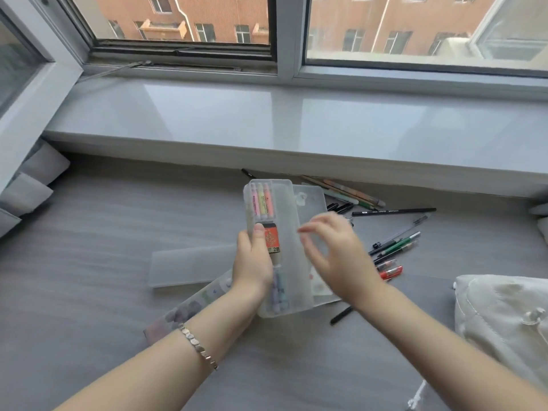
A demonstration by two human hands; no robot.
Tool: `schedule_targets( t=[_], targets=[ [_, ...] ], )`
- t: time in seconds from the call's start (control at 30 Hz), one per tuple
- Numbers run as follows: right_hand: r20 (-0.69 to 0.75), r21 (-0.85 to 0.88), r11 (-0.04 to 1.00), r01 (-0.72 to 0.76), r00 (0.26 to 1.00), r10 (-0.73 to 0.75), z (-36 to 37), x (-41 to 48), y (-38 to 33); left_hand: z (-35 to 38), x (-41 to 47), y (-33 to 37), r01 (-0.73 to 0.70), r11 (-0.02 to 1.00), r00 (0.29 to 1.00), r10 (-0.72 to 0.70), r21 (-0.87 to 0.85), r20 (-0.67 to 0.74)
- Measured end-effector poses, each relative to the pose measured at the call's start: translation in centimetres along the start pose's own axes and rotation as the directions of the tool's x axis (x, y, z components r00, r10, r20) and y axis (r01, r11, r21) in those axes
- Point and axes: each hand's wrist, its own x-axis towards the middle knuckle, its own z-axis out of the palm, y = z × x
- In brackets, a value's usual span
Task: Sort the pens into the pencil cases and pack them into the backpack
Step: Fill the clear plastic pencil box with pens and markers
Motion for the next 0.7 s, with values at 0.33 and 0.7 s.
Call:
schedule_targets(
  t=[0.33, 0.7],
  targets=[
    [0.192, -0.434, 0.79, -0.432, 0.813, 0.55, 3.2, 11.0, 8.1, -1.7, 4.7, 1.3, 0.034, 0.991, 0.996, -0.023, 0.129, -0.087],
    [0.038, -0.046, 0.754, -0.655, 0.753, 0.657, 1.3, 9.0, 8.5, -2.1, 3.8, 0.3, 0.052, 0.995, 0.996, -0.045, 0.087, -0.075]
  ],
)
